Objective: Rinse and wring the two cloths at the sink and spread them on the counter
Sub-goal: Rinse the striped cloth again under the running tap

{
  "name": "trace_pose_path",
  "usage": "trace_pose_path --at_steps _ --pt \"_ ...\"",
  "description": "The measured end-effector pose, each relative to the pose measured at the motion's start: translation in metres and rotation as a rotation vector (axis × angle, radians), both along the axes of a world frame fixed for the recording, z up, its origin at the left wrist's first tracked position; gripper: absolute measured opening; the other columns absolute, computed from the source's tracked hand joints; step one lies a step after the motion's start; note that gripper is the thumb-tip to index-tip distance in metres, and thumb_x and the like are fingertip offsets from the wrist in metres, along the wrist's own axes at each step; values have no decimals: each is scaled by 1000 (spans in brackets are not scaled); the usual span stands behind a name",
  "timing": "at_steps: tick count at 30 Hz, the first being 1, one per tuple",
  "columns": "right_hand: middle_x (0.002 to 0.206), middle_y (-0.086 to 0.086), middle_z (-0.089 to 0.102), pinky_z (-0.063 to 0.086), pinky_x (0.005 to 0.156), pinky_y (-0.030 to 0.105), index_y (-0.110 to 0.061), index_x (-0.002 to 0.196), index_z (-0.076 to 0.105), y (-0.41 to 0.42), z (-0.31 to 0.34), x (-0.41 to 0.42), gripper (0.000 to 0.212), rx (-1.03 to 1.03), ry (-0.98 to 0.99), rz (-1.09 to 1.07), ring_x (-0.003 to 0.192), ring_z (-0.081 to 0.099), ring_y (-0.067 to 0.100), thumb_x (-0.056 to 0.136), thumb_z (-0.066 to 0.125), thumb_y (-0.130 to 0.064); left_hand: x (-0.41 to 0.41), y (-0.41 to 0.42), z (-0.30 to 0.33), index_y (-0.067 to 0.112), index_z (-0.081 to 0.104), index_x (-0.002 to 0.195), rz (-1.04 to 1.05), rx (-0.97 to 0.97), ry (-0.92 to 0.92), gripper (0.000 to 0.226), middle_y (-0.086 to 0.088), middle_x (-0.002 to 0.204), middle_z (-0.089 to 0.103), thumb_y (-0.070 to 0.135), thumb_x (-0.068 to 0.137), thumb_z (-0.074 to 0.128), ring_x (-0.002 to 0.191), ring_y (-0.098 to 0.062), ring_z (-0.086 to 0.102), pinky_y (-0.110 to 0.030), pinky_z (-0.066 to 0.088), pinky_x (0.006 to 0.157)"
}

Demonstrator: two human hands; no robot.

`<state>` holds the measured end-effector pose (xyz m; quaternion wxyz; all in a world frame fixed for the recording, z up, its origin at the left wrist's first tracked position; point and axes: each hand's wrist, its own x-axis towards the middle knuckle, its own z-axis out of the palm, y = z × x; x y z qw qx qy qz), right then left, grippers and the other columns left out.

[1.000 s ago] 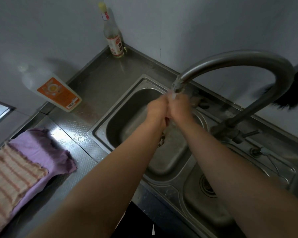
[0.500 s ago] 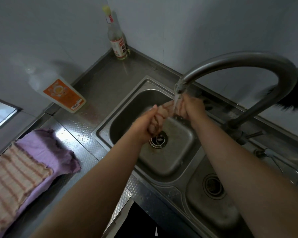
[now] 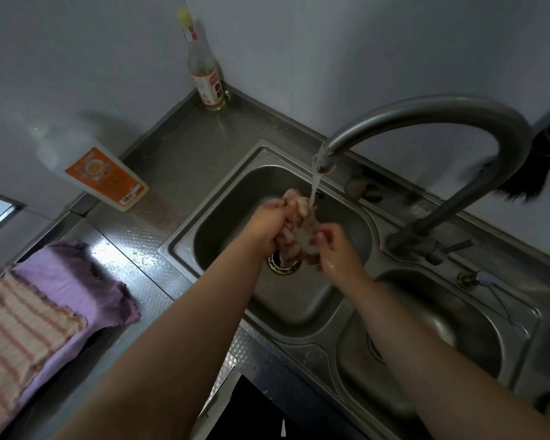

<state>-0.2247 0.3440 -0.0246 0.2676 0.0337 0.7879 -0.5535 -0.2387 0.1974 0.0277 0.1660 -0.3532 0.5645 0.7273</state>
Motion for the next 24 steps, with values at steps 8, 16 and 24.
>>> trace_pose_path --at_steps 8,16,24 --pt "141 3 48 42 105 47 -43 132 41 -17 -13 -23 86 -47 182 162 130 47 21 57 83 -50 0 -7 31 1 61 120 -337 49 131 37 -22 116 67 27 94 60 110 -34 65 -44 50 99" --pt "84 16 70 51 56 25 -1 120 59 -2 11 -36 39 -456 -233 -231 72 69 20 82 67 -7 -5 -40 12 14 63 109 -170 -302 158 22 -8 103 71 30 94 59 98 -24 68 -43 53 93" --pt "146 1 37 41 99 28 -40 138 37 -47 70 -17 44 -355 127 147 122 42 3 99 48 -22 -12 27 5 32 53 89 130 111 55 32 12 85 52 26 105 25 73 1 52 -16 42 68"
